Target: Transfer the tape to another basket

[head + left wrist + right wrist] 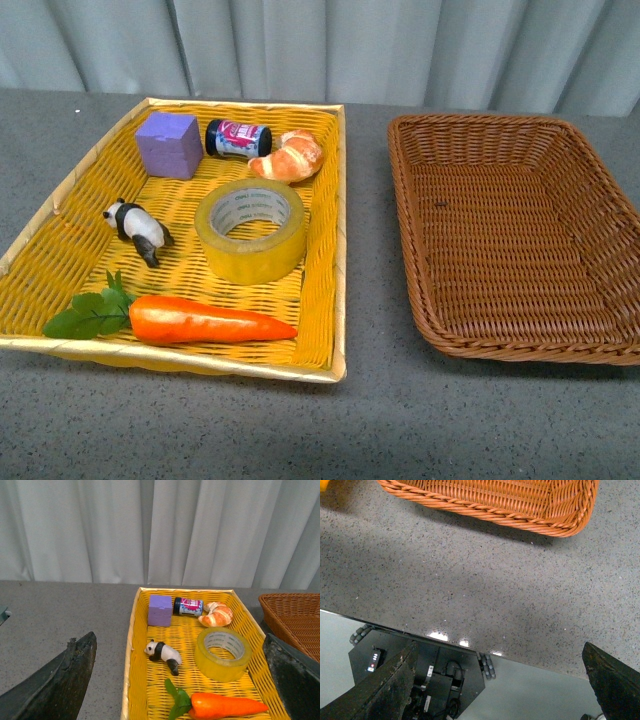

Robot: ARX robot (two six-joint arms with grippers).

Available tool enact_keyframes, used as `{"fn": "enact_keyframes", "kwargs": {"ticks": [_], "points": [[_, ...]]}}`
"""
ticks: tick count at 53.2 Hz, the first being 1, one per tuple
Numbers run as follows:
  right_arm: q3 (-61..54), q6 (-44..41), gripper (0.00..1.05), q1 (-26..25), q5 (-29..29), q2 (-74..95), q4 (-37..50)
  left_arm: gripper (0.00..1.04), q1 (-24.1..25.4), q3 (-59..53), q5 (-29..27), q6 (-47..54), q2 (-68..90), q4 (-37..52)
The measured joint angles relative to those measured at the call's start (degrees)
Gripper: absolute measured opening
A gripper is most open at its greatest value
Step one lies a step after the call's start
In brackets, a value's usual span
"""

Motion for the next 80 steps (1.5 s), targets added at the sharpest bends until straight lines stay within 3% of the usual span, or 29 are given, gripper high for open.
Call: {"fn": "enact_keyframes", "kwargs": {"ticks": [50,53,56,70,80], "points": [[0.0,0.0,0.96,0.0,0.0,0.0,0.0,0.98,0.0,0.0,0.0,0.0,0.0,0.0],[0.0,0.0,0.96,0.0,0.0,0.0,0.0,0.98,-1.0,0.8,-3.7,-1.5,1.4,-2.6],[0.0,0.0,0.96,0.0,0.0,0.0,0.0,0.98,-2.6,2.4,-7.7,-4.0,9.6,-3.0],[0.0,0.0,0.96,0.0,0.0,0.0,0.0,0.98,-2.9,8.9,-4.1,-7.9,46.3,20.4],[0.0,0.0,0.96,0.0,0.0,0.0,0.0,0.98,-5.2,15.5,-1.1,-8.5,66.6,26.9]]}}
